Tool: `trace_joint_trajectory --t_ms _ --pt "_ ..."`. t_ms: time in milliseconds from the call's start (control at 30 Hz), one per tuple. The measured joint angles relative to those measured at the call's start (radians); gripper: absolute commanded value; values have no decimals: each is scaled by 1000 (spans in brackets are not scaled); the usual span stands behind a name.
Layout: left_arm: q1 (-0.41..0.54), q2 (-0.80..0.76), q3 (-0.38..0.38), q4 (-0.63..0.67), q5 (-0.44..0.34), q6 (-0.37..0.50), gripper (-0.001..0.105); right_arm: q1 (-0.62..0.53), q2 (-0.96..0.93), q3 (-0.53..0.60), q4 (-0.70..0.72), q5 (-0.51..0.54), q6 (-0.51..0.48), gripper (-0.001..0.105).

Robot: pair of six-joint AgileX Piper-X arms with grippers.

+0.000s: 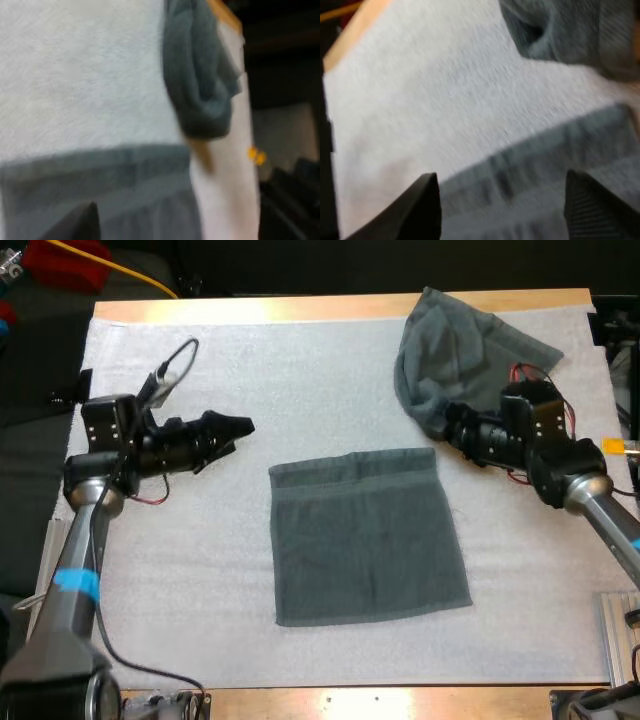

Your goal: Pick towel from pile, fold and stack

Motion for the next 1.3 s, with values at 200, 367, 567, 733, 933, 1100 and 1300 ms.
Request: trace_joint_trajectory --t_ms 200,367,567,733,933,1100,1300 --pt "-2 -126 0 223 -138 163 63 0 -81 0 174 42 -126 54" --pt "-43 -227 0 379 -218 250 63 0 -145 0 323 44 -198 54" --pt "-159 -338 0 552 -323 308 63 25 -232 0 509 47 -312 54" --pt "-228 -432 0 627 -406 315 63 102 -313 3 617 91 -335 54" --pt "-241 -528 6 706 -414 315 63 223 -400 47 653 163 -313 54" --pt "-241 -624 58 738 -414 315 63 266 -481 134 670 188 -242 54" --pt "-241 -748 159 767 -414 306 63 266 -574 241 689 195 -210 54"
